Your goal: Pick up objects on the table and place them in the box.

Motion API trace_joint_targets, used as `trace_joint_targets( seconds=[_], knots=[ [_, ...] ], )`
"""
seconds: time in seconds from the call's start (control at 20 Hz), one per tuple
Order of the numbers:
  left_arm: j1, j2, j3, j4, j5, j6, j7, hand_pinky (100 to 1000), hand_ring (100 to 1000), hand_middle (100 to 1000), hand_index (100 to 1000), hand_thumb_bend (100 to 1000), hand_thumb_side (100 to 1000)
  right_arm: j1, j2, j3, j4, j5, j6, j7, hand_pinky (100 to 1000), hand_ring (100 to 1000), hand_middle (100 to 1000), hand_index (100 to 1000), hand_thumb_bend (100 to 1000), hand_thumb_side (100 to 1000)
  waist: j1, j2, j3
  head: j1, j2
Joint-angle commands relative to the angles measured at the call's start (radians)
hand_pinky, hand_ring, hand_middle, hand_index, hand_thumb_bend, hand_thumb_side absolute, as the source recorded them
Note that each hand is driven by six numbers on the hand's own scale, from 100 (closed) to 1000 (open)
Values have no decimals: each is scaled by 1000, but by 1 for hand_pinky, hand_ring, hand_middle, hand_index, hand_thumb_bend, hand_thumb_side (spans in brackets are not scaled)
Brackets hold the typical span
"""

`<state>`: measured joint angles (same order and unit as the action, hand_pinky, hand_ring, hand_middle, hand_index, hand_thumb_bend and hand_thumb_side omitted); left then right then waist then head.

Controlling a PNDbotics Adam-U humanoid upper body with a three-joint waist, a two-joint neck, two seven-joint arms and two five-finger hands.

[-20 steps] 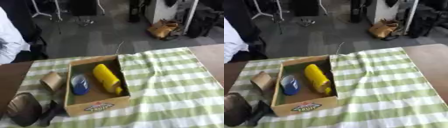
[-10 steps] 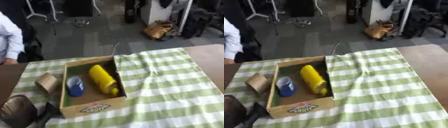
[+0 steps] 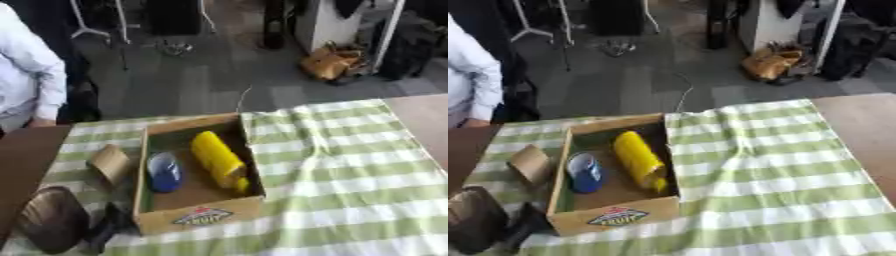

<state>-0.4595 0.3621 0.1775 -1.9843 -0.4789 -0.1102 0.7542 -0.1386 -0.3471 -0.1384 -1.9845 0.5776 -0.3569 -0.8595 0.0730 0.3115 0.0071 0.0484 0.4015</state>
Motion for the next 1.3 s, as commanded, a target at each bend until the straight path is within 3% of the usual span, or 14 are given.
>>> trace_joint_targets(
  seconds=[0.05, 0.2, 0.3, 0.4, 0.5, 0.6, 0.75, 0.85, 1.05, 1.3],
  knots=[
    [0, 44, 11, -16, -36, 66, -55, 933, 970, 947, 936, 100, 1000, 0, -17, -10, -16, -9, -45, -48, 810, 992, 920, 925, 100, 1000, -2, -23, 1, 21, 4],
    [6, 56, 13, -16, -79, 128, -130, 938, 974, 954, 943, 105, 1000, 2, -17, -9, -16, -10, -46, -48, 809, 991, 920, 924, 100, 1000, -2, -25, -2, 28, 4],
    [13, 70, 10, -15, -115, 175, -217, 947, 979, 962, 954, 179, 1000, 4, -16, -8, -16, -10, -46, -48, 809, 991, 920, 924, 100, 1000, -2, -26, -3, 24, -1],
    [21, 96, 9, -2, -180, 218, -360, 945, 978, 959, 971, 255, 1000, 5, -16, -6, -16, -9, -46, -47, 808, 991, 920, 924, 100, 1000, -2, -26, -3, 14, -5],
    [28, 135, 9, 23, -280, 249, -553, 927, 956, 911, 934, 292, 1000, 6, -17, -4, -16, -9, -44, -47, 808, 991, 920, 924, 100, 1000, 0, -27, -2, -3, -6],
    [31, 167, 8, 38, -377, 262, -740, 921, 962, 935, 975, 309, 1000, 6, -17, -2, -16, -10, -43, -45, 808, 991, 919, 923, 100, 1000, 1, -28, -2, -17, -3],
    [34, 225, -8, 71, -482, 231, -998, 961, 1000, 989, 1000, 367, 1000, 5, -21, 2, -16, -12, -44, -42, 808, 991, 919, 923, 100, 1000, 4, -31, -4, -28, -4],
    [28, 260, -13, 97, -511, 197, -1110, 987, 1000, 976, 1000, 402, 1000, 6, -22, 2, -16, -14, -44, -41, 807, 990, 919, 920, 100, 1000, 6, -32, -6, -29, -11],
    [7, 327, -34, 191, -450, 139, -1267, 1000, 1000, 1000, 1000, 459, 1000, 5, -25, 4, -16, -21, -42, -38, 806, 990, 918, 920, 100, 1000, 12, -36, -8, -26, -21],
    [-22, 385, -56, 290, -369, 132, -1407, 1000, 1000, 1000, 1000, 476, 1000, 6, -27, 8, -16, -25, -43, -32, 805, 989, 917, 918, 100, 1000, 15, -38, -16, -20, -17]
  ],
)
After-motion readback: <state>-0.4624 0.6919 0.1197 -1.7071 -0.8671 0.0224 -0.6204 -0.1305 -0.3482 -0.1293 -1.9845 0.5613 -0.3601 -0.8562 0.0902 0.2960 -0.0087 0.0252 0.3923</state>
